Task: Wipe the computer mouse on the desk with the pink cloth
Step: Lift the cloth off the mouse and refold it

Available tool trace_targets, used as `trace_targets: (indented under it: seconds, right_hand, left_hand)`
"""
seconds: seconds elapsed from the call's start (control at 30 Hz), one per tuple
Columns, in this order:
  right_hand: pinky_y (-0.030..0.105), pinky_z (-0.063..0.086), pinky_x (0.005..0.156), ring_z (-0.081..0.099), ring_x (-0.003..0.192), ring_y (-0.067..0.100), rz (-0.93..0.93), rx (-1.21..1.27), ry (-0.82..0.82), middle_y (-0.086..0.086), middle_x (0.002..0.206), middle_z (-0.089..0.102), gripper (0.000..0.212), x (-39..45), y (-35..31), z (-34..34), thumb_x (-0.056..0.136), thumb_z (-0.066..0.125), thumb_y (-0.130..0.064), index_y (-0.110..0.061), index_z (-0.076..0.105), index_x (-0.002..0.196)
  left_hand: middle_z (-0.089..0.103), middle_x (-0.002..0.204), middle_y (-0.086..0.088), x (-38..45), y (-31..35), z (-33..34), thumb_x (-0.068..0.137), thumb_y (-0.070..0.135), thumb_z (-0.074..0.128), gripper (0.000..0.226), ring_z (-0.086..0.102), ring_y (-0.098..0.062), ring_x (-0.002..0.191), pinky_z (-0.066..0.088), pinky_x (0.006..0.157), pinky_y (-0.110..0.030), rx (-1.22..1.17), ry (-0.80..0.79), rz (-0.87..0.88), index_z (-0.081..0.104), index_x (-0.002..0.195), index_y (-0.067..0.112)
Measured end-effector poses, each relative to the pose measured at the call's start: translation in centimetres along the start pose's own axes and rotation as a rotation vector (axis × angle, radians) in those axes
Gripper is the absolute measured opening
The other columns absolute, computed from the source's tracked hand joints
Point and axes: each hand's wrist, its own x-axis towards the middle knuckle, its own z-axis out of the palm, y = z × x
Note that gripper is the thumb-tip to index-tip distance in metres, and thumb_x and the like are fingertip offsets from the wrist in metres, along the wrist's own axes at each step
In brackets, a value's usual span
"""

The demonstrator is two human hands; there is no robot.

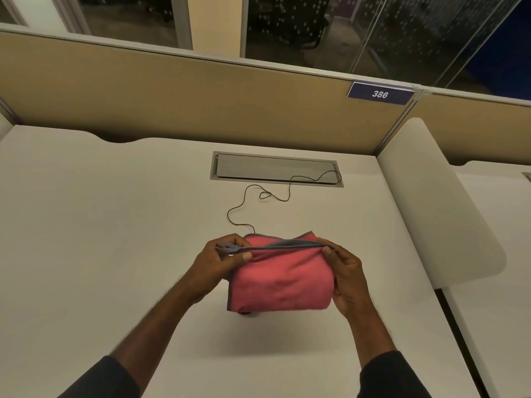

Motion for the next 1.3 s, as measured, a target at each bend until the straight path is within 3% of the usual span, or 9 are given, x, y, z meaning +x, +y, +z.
trace_targets:
  seconds: [0.33,0.57,0.77,0.9,0.97,1.1,1.2,1.23,1.3]
  right_hand:
    - [0.021,0.054,0.077,0.070,0.101,0.020,-0.009,-0.141,0.039,0.008,0.106,0.074,0.017,-0.2,0.0,-0.1,0.087,0.068,-0.018,-0.012,0.076,0.101]
    - [0.021,0.054,0.069,0.069,0.087,0.016,0.022,-0.265,0.088,0.005,0.095,0.076,0.009,-0.8,-0.5,-2.0,0.087,0.069,-0.015,-0.016,0.077,0.091]
    - [0.020,0.049,0.085,0.066,0.105,0.016,-0.253,-0.434,0.086,0.000,0.104,0.074,0.013,-0.8,-2.1,-3.0,0.086,0.069,-0.011,-0.014,0.076,0.097]
    - [0.029,0.053,0.082,0.067,0.091,0.016,-0.345,-0.368,0.080,-0.002,0.092,0.074,0.011,-0.3,-4.7,-2.6,0.092,0.063,-0.014,-0.017,0.073,0.097]
    - [0.033,0.052,0.076,0.064,0.085,0.016,-0.391,-0.357,0.107,-0.003,0.086,0.070,0.009,0.4,-6.1,-2.0,0.092,0.063,-0.015,-0.018,0.071,0.094]
    - [0.020,0.051,0.072,0.063,0.084,0.007,-0.511,-0.381,0.158,-0.013,0.086,0.069,0.010,1.6,-9.4,-0.4,0.094,0.061,-0.020,-0.025,0.069,0.095]
    - [0.019,0.048,0.065,0.060,0.074,0.003,-0.539,-0.390,0.196,-0.016,0.079,0.067,0.007,2.1,-12.0,1.1,0.094,0.062,-0.023,-0.027,0.068,0.092]
    - [0.019,0.045,0.061,0.056,0.067,0.004,-0.527,-0.368,0.202,-0.015,0.074,0.065,0.005,2.3,-13.1,1.4,0.092,0.065,-0.025,-0.026,0.069,0.089]
    - [0.021,0.042,0.056,0.051,0.061,0.007,-0.472,-0.252,0.193,-0.010,0.069,0.062,0.007,3.0,-16.0,1.8,0.087,0.069,-0.030,-0.023,0.070,0.086]
  left_hand:
    - [0.060,0.072,0.005,-0.3,-1.7,1.6,0.073,0.052,0.074,0.033,0.055,-0.011,0.067,0.049,0.057,-0.031,-0.064,0.097,-0.134,0.067,0.079,0.021]
    - [0.072,0.085,-0.006,0.3,-2.2,2.9,0.075,0.036,0.083,0.030,0.069,-0.011,0.077,0.055,0.061,-0.026,0.000,-0.100,-0.280,0.074,0.095,0.016]
    - [0.069,0.071,0.001,1.5,-0.6,3.6,0.079,0.023,0.086,0.017,0.063,-0.009,0.068,0.046,0.063,-0.024,0.141,0.007,-0.178,0.072,0.074,0.014]
    - [0.069,0.091,-0.004,2.6,3.5,3.8,0.078,0.036,0.084,0.015,0.065,-0.022,0.087,0.048,0.070,-0.031,0.289,0.016,-0.074,0.076,0.079,0.023]
    - [0.064,0.123,-0.003,3.4,5.9,3.9,0.078,0.038,0.083,0.011,0.060,-0.021,0.109,0.048,0.082,-0.027,0.467,0.097,-0.010,0.076,0.082,0.030]
    - [0.039,0.158,-0.002,4.5,11.1,3.9,0.082,0.025,0.082,0.009,0.049,-0.023,0.133,0.046,0.102,-0.036,0.728,0.193,0.059,0.076,0.087,0.029]
    - [0.073,0.108,0.003,5.0,14.5,2.9,0.088,0.025,0.076,0.010,0.065,-0.013,0.096,0.052,0.085,-0.035,0.724,0.065,0.170,0.070,0.079,0.025]
    - [0.068,0.082,0.007,5.1,15.6,2.5,0.090,0.026,0.075,0.016,0.059,-0.009,0.076,0.049,0.072,-0.030,0.664,-0.066,0.210,0.068,0.076,0.022]
    - [0.054,0.068,0.008,6.0,17.5,1.9,0.091,0.028,0.073,0.022,0.048,-0.007,0.065,0.041,0.060,-0.023,0.403,-0.201,0.289,0.065,0.074,0.017]
